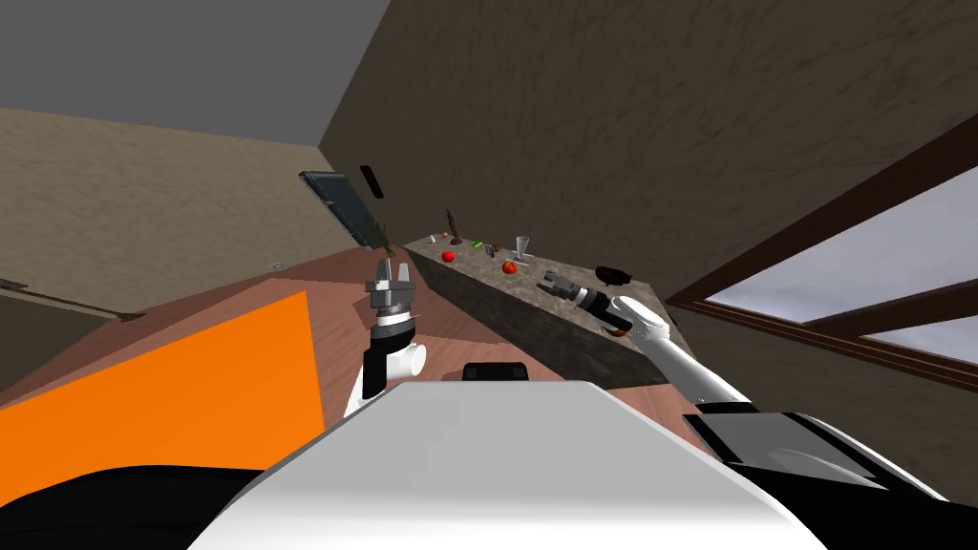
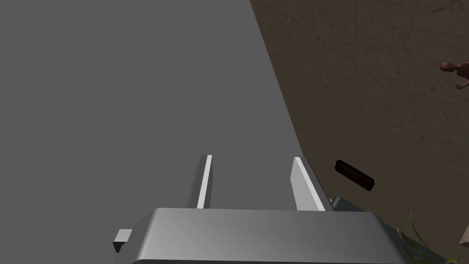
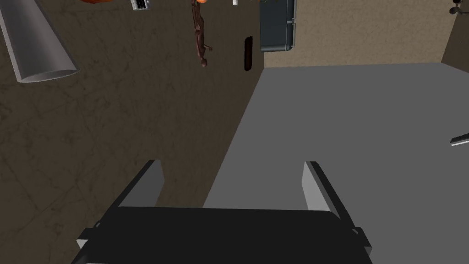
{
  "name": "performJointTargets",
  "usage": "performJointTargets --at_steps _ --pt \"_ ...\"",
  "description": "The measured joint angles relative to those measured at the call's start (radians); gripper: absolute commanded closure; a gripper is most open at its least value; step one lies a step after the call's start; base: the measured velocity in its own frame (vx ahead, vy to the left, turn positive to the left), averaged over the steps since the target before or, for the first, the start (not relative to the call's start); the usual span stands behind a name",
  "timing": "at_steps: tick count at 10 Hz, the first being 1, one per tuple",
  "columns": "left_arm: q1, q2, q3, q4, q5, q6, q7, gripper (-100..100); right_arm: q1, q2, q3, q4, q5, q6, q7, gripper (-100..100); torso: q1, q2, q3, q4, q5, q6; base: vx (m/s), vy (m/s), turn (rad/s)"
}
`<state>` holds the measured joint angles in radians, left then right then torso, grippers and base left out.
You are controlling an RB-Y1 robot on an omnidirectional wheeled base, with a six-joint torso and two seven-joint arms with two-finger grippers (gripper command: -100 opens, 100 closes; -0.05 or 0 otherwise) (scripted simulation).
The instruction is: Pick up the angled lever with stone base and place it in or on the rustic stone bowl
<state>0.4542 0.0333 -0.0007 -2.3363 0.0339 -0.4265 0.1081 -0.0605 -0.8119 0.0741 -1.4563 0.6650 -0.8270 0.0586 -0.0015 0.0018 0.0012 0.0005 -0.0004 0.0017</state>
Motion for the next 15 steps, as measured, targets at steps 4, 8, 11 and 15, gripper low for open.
performJointTargets --at_steps 4,8,11,15 --pt "0.000 0.000 0.000 0.000 0.000 0.000 0.000 0 -0.074 -0.084 0.043 0.099 0.117 -0.070 0.069 -100 0.000 0.000 0.000 0.000 0.000 0.000 -0.036 0.005 0.211" --pt "0.000 0.000 0.000 0.000 0.000 0.000 0.000 0 -0.143 -0.159 0.091 0.188 0.237 -0.140 0.149 -100 -0.001 -0.001 0.000 0.000 0.000 0.001 -0.026 0.000 0.206" --pt "0.000 0.000 0.000 0.000 0.000 0.000 0.000 0 -0.192 -0.214 0.136 0.260 0.328 -0.193 0.220 -100 -0.001 -0.001 -0.001 0.000 0.000 0.000 -0.019 -0.005 0.185" --pt "0.000 0.000 0.000 0.000 0.000 0.000 0.000 0 -0.259 -0.281 0.191 0.350 0.441 -0.267 0.306 -100 -0.002 -0.002 -0.001 0.000 0.000 0.000 -0.011 -0.013 0.185"
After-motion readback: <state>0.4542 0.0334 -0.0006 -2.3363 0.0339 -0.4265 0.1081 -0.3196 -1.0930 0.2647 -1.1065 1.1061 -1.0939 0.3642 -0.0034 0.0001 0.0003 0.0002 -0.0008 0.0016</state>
